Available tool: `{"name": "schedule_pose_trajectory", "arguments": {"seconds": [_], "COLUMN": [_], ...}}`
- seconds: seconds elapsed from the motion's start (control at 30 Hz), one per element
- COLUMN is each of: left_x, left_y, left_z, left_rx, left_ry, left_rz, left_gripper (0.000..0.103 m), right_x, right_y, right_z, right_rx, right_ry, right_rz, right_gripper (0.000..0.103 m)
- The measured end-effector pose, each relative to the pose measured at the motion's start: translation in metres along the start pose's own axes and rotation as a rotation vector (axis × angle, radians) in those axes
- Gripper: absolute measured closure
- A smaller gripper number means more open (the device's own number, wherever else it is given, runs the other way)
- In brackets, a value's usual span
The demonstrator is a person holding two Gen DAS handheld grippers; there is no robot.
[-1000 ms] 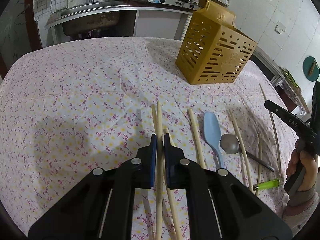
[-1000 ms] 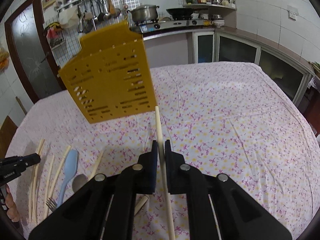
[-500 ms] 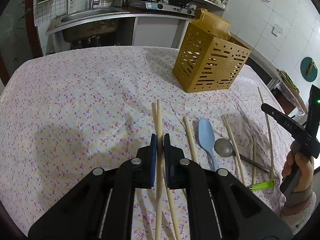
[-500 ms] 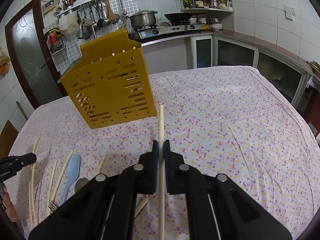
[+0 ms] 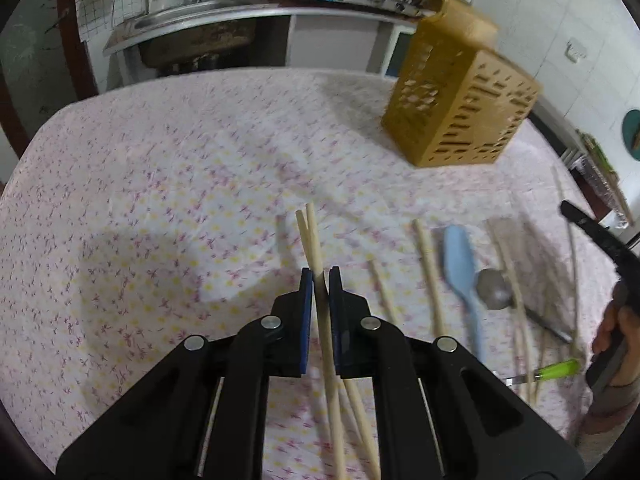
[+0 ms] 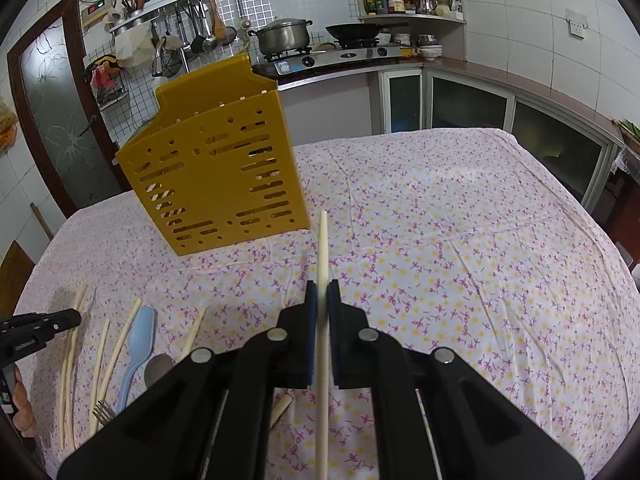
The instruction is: Organize utensils
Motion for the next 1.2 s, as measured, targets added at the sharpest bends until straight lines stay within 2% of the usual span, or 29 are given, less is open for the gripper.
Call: {"name": "schedule_pose_trajectory", "arguments": {"seconds": [0.17, 0.27, 0.33, 0.37, 0.53, 0.67, 1.2], "left_x": [-0.013, -0.018, -0.020, -0.021, -0.023, -0.025, -0.027], "left_y": [-0.011, -0.009, -0.006, -0.005, -0.005, -0.005, -0.001], "left_z": [-0.002, -0.003, -0.002, -0.002, 0.000, 0.000, 0.005], "left_rx": [-0.040, -0.031, -0.028, -0.028, -0.026, -0.030, -0.031], "left_ry": [0.030, 0.044, 0.057, 0.063, 0.056, 0.068, 0.059], "left_rz": [0.027, 0.009, 0.010, 0.013, -0.019, -0.018, -0.041], "left_gripper": [0.095, 0.083, 0.069, 0.068, 0.068, 0.078, 0.082], "right_x": [0.003, 0.003, 0.003, 0.003, 0.005, 0.009, 0.008], "right_y": [-0.003, -0.004, -0.004, -0.004, -0.006, -0.005, -0.006], "right_z": [0.001, 0.002, 0.003, 0.003, 0.003, 0.003, 0.005], "right_rx": [-0.007, -0.008, -0.009, -0.010, -0.017, -0.016, -0.019], "right_ry": [-0.008, -0.009, -0.006, -0.004, -0.003, -0.016, -0.012], "right_rz": [0.002, 0.004, 0.005, 0.005, 0.006, 0.004, 0.009], "right_gripper": [0.097, 0.097, 0.097, 0.097, 0.097, 0.097, 0.097]}}
Point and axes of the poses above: each gripper's, at about its wrist camera, not at the fingertips, and y roughly against the way its jaws point, x to its right, z to its underside, the point moved 4 cm from there along -y, roughly the way its jaws point, and after that the axes turned 9 degrees about -x, right-handed, at the moved point
